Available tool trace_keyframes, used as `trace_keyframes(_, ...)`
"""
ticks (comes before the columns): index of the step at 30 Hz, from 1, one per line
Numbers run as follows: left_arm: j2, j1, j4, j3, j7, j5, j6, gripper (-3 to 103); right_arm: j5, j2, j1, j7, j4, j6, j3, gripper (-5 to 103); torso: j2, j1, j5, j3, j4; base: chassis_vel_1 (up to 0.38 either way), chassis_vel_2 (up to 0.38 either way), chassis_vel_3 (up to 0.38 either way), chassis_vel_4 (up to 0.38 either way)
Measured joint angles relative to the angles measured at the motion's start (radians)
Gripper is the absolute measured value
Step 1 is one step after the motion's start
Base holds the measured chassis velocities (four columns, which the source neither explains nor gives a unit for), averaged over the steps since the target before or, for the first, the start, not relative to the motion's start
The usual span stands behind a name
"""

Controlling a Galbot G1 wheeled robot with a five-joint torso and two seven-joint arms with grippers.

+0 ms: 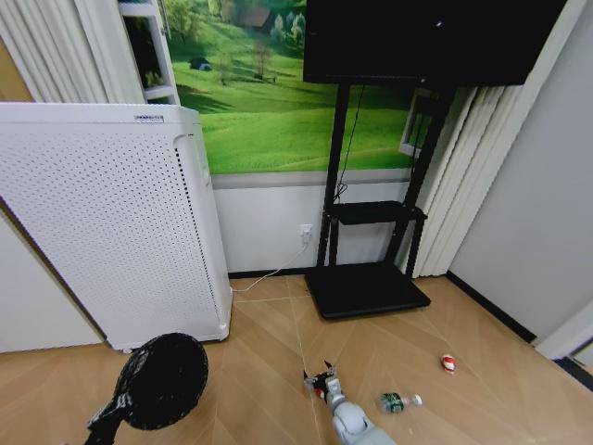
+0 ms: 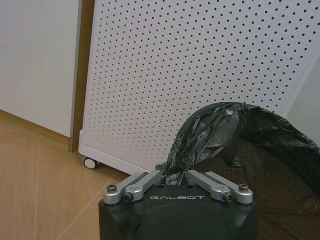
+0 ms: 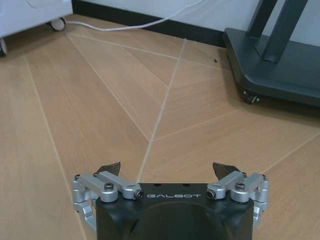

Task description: Pick up the trash bin and place the garbage on the floor into it.

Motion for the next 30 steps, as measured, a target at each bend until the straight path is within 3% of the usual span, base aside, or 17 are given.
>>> trace_keyframes(8,0.000,0.001,-0.005,0.000,0.000,-0.001,0.000,4,-0.033,0.000,0.000,0.025,-0.031,-0.048,0.015,99,0.000,0.000,-0.0001,0.000,0.0001,0.000,0.000,0.000,0.000)
trace_keyframes(17,0.009,-0.007,-0.006,0.007,-0.010,-0.001,-0.001,4,-0.065,0.004,-0.027,0.021,-0.044,-0.036,0.029,94,0.000,0.000,-0.0001,0.000,0.0000,0.000,0.000,0.000,0.000)
trace_keyframes(19,0.011,-0.008,-0.008,0.007,-0.012,-0.001,-0.001,4,-0.076,0.008,-0.029,0.022,-0.048,-0.028,0.030,89,0.000,0.000,0.0000,0.000,0.0001,0.000,0.000,0.000,0.000)
trace_keyframes(21,0.013,-0.009,-0.009,0.006,-0.014,-0.004,-0.001,4,-0.085,0.010,-0.040,0.029,-0.045,-0.027,0.023,73,0.000,0.000,-0.0001,0.000,0.0000,0.000,0.000,0.000,0.000)
trace_keyframes(23,0.013,-0.009,-0.009,0.006,-0.014,-0.004,-0.001,4,-0.088,0.010,-0.044,0.031,-0.045,-0.027,0.022,73,0.000,0.000,0.0000,0.000,0.0001,0.000,0.000,0.000,0.000)
trace_keyframes(25,0.012,-0.009,-0.009,0.005,-0.014,-0.004,-0.003,4,-0.095,0.009,-0.052,0.032,-0.043,-0.024,0.019,61,0.000,0.000,-0.0001,0.000,0.0000,0.000,0.000,0.000,0.000)
trace_keyframes(30,0.012,-0.012,-0.006,0.004,-0.014,-0.004,-0.006,4,-0.095,0.007,-0.060,0.032,-0.035,-0.014,0.020,47,0.000,0.000,-0.0002,0.000,0.0001,0.000,0.000,0.000,0.000)
